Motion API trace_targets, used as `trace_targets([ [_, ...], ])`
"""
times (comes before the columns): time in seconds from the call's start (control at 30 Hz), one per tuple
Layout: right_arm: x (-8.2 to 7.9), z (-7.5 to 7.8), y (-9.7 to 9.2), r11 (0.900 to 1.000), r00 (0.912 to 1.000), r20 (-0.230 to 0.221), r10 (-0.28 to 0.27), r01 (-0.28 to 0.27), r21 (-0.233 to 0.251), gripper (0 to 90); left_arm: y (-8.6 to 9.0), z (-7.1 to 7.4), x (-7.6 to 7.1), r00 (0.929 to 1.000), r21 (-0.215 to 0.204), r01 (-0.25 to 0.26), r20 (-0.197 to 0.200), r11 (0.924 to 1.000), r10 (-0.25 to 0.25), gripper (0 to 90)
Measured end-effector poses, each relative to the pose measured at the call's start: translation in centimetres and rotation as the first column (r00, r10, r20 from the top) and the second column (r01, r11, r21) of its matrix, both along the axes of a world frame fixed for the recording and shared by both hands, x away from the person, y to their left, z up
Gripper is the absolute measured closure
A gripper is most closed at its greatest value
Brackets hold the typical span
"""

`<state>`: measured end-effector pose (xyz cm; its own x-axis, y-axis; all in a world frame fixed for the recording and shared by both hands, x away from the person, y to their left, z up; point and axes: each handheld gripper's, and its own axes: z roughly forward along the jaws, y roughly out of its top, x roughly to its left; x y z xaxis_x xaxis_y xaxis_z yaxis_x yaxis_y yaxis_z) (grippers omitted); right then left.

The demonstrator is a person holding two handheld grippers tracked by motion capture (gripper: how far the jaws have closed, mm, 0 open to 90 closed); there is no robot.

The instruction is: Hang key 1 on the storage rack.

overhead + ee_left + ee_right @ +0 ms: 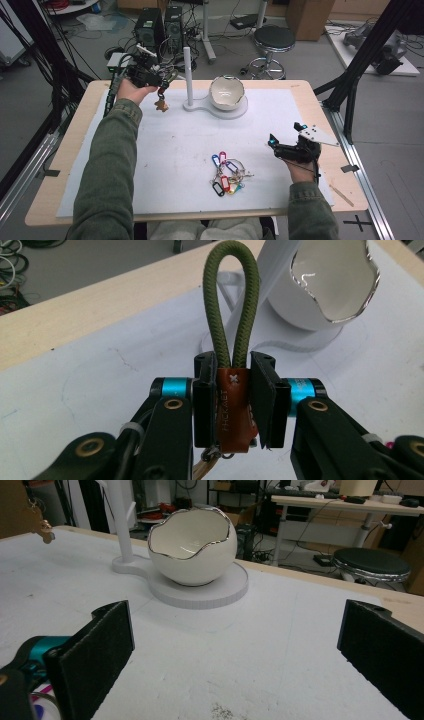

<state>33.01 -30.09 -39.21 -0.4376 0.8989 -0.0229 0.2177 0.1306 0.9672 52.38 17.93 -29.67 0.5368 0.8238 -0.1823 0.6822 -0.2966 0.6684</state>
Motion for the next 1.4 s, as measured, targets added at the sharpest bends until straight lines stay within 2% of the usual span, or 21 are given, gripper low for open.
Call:
trace_targets([
  [0.67,0.0,-0.1,-0.2,1.0000,1.0000,-0.001,-0.004,0.004,0.005,0.7,-1.9,-2.0,1.0,0.9985,0.005,0.038,-0.039,0.9993,-0.037,72.6],
  [0.83,0.0,-0.1,-0.2,1.0000,1.0000,-0.004,-0.001,0.001,0.001,0.6,-2.4,-2.2,0.9,0.9980,0.033,0.050,-0.041,0.9982,-0.048,72.5],
  [1.03,0.0,-0.1,-0.2,1.0000,1.0000,-0.004,-0.001,0.001,0.000,0.7,-2.8,-2.1,0.5,0.9978,0.055,0.062,-0.025,0.9965,-0.061,71.3],
  [1.1,0.0,-0.1,-0.1,1.0000,1.0000,-0.003,0.000,0.000,-0.001,0.7,-2.8,-2.0,0.4,0.9974,0.061,0.068,-0.028,0.9958,-0.066,67.3],
  [1.17,0.0,-0.1,-0.1,1.0000,1.0000,-0.003,0.000,0.000,-0.004,0.6,-2.5,-2.0,0.4,0.9946,0.019,0.084,-0.063,0.9963,-0.082,57.7],
  [1.2,0.0,-0.1,-0.1,1.0000,1.0000,-0.003,0.000,0.000,-0.005,0.7,-2.4,-2.0,0.4,0.9936,0.011,0.087,-0.073,0.9961,-0.086,54.8],
  [1.37,0.0,-0.1,-0.1,1.0000,1.0000,-0.001,0.005,-0.005,-0.007,0.7,-1.4,-2.1,0.0,0.9938,-0.035,0.075,-0.079,0.9966,-0.078,45.3],
  [1.4,0.0,-0.1,-0.1,1.0000,1.0000,-0.004,0.003,-0.003,-0.004,0.6,-1.3,-2.1,-0.3,0.9951,-0.030,0.069,-0.068,0.9972,-0.071,43.0],
])
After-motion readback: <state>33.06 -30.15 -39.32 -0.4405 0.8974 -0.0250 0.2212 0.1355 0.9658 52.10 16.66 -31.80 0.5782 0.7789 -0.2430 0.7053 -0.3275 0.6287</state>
